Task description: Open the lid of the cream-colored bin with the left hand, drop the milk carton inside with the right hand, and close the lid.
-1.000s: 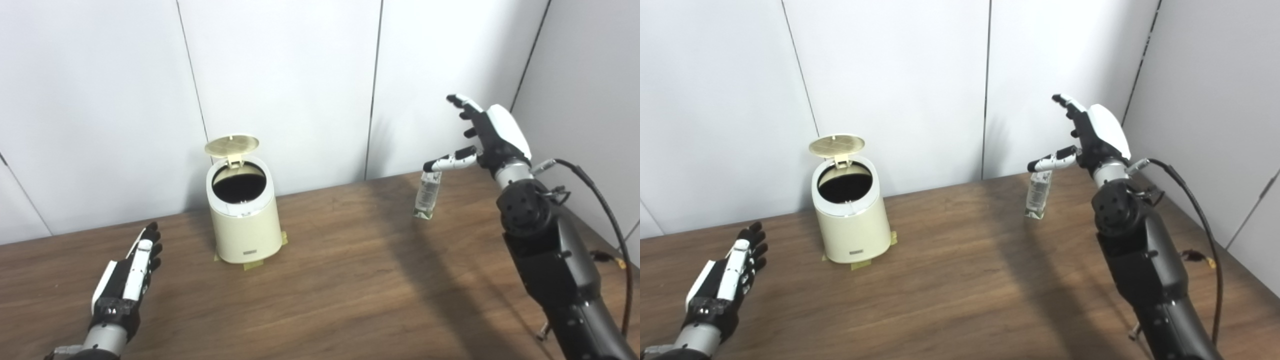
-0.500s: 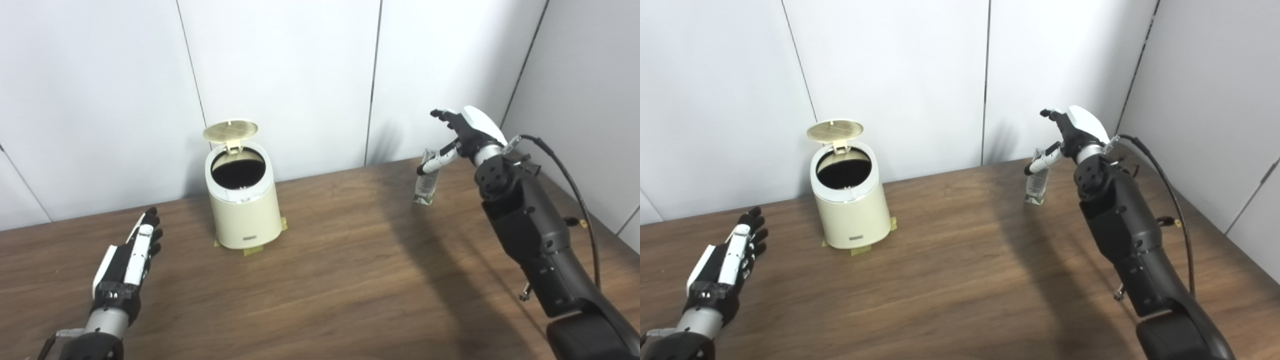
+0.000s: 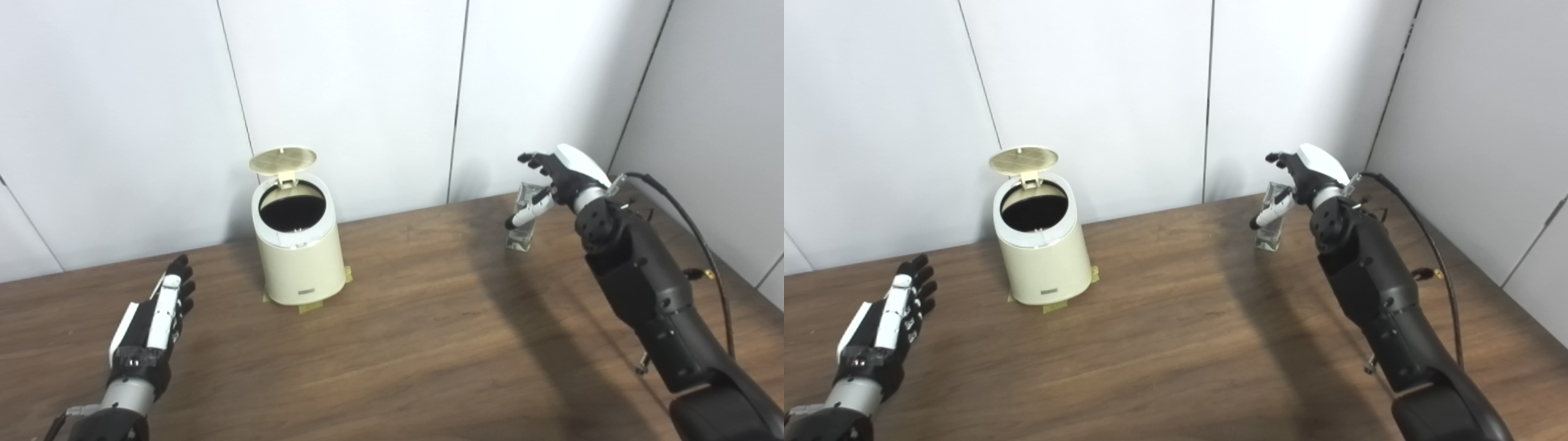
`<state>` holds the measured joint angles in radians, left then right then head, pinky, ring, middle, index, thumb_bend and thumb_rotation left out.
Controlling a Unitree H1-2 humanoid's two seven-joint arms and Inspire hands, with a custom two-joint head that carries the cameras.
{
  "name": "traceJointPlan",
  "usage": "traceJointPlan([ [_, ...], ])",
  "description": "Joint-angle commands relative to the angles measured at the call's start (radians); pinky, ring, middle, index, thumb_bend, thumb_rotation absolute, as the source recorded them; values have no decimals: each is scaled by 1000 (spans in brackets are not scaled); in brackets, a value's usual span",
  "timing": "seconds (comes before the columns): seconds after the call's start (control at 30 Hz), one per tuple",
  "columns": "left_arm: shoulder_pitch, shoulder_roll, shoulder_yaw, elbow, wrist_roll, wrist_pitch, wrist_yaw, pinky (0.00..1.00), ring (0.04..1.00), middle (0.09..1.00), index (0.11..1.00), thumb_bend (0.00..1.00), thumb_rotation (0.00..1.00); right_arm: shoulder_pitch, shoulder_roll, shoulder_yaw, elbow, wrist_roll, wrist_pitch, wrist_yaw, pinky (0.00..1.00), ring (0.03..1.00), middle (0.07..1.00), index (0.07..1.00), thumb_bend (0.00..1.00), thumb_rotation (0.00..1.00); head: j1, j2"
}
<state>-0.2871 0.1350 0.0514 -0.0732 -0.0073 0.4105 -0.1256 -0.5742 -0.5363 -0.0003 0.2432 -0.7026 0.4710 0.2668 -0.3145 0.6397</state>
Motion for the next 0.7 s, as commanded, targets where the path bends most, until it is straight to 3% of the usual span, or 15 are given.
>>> traceJointPlan([
  [0.0, -39, 5, 4, -33, -6, -17, 11, 993, 987, 1000, 1000, 535, 1000, -38, -27, -6, -5, 1, -2, -35, 666, 813, 843, 840, 975, 139, -1, 2],
  [0.07, -39, 4, 5, -34, -8, -18, 11, 994, 987, 1000, 1000, 532, 1000, -37, -29, -2, 4, 12, -5, -46, 648, 790, 823, 834, 971, 127, -1, 4],
  [0.3, -38, 11, 1, -43, -8, -7, 4, 999, 990, 1000, 1000, 528, 1000, -30, -29, -10, 22, 52, -7, -72, 733, 823, 843, 827, 950, 85, -7, 13],
  [0.67, -36, 22, -8, -46, -8, -3, -3, 998, 993, 992, 1000, 525, 1000, -22, -45, 29, 85, 78, -70, -152, 699, 783, 815, 795, 951, 92, -6, 21],
])
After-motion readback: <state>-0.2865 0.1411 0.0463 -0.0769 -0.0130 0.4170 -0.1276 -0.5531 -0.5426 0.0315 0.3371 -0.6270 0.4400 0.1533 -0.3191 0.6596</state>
